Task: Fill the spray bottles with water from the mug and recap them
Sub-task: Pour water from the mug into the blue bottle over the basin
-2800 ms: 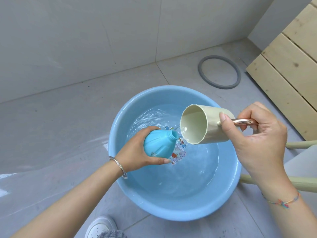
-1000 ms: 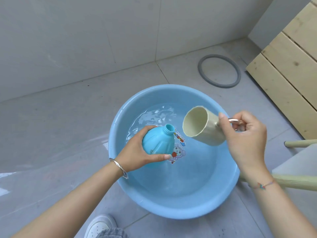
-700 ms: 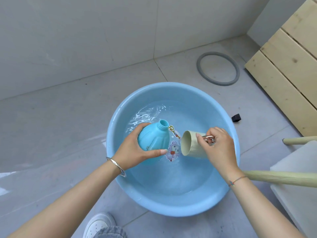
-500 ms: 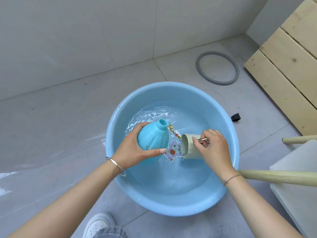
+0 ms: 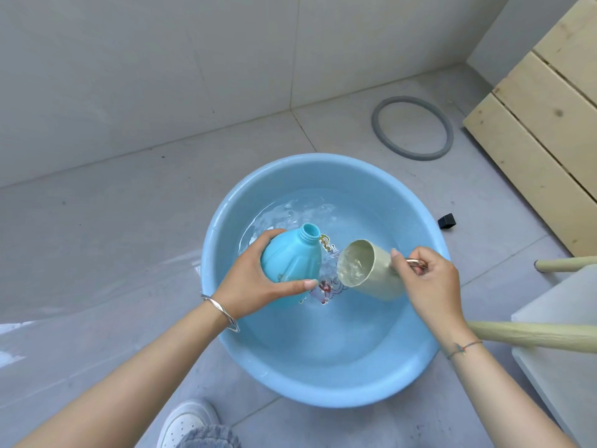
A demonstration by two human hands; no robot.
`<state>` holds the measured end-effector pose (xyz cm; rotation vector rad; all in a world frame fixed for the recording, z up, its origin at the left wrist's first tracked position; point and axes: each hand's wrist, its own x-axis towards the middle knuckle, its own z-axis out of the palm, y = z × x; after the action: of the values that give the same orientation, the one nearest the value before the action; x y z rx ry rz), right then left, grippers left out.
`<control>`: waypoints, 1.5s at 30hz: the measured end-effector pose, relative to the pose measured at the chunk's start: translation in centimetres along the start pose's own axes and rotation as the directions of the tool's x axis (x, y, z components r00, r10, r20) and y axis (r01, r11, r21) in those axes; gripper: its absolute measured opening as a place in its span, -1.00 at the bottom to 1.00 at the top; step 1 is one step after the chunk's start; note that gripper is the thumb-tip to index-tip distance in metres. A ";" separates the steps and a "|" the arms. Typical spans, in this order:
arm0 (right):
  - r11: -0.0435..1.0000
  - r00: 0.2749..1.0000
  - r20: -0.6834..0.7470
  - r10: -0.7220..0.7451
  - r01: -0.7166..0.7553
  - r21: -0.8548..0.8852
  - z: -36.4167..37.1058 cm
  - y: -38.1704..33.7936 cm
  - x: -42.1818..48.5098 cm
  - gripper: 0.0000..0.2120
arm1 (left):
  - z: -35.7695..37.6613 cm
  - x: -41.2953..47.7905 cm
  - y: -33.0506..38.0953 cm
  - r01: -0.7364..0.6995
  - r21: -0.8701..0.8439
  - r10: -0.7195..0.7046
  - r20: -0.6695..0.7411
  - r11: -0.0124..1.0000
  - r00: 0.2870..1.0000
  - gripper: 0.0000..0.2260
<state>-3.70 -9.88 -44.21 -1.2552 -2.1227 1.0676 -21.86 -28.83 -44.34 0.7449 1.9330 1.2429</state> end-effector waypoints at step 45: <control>0.885 0.861 -0.219 -0.459 0.466 -0.021 -5.2 -10.1 -1.2 -0.65 | 1.3 0.6 -0.6 -0.030 0.132 0.024 0.046 0.991 0.999 -0.20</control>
<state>-4.82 -11.82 -32.99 -0.7410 -2.0736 0.7134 -21.21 -27.93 -45.42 0.8619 1.9897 1.1127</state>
